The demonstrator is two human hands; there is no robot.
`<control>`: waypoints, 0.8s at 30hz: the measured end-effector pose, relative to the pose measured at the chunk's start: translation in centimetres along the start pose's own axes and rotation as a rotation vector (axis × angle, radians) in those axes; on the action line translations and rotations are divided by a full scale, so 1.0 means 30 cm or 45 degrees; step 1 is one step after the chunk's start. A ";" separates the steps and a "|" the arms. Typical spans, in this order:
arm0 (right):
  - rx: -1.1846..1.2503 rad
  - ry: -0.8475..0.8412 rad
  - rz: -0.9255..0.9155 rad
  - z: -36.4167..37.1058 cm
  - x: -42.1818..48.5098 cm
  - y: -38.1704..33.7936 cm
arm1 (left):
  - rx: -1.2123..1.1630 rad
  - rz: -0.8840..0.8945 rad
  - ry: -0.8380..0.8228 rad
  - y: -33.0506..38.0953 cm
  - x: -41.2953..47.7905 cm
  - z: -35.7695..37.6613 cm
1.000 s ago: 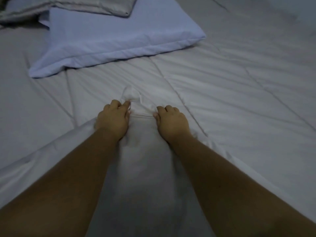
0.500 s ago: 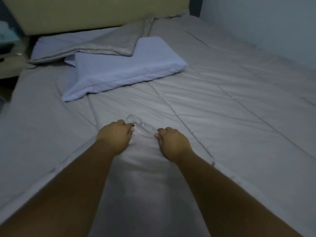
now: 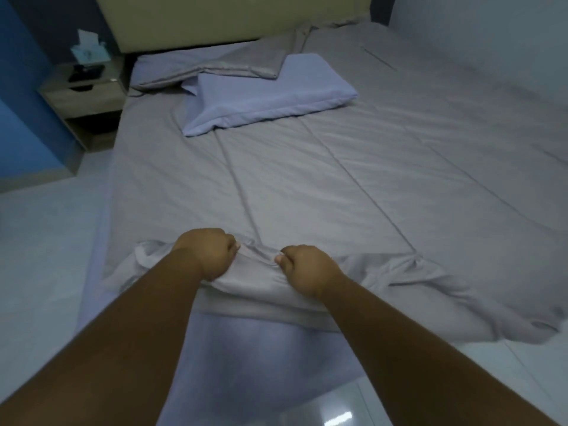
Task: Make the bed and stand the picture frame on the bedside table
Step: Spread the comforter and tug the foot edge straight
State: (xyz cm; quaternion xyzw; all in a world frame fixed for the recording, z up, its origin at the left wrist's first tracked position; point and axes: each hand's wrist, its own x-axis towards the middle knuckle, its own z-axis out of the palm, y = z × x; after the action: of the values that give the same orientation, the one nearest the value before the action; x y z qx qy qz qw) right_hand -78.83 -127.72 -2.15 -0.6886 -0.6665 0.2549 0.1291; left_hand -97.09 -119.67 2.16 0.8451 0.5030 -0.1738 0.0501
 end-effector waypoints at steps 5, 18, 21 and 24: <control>0.319 -0.484 0.175 0.064 -0.210 -0.172 | -0.024 -0.046 -0.492 -0.072 -0.241 0.038; -0.151 -1.096 0.243 0.707 -0.485 -0.356 | -0.271 0.225 -0.741 -0.219 -0.673 0.716; -0.199 -1.119 0.166 0.747 -0.471 -0.385 | -0.267 0.214 -0.785 -0.277 -0.688 0.716; -0.118 -0.582 0.189 0.696 -0.406 -0.421 | -0.382 0.145 -0.460 -0.361 -0.624 0.627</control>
State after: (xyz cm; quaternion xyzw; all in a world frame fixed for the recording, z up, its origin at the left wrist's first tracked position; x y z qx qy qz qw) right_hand -100.29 -142.10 -10.89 -0.6653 -0.6369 0.3820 -0.0761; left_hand -119.18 -134.85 -8.00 0.8104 0.4577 -0.2423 0.2740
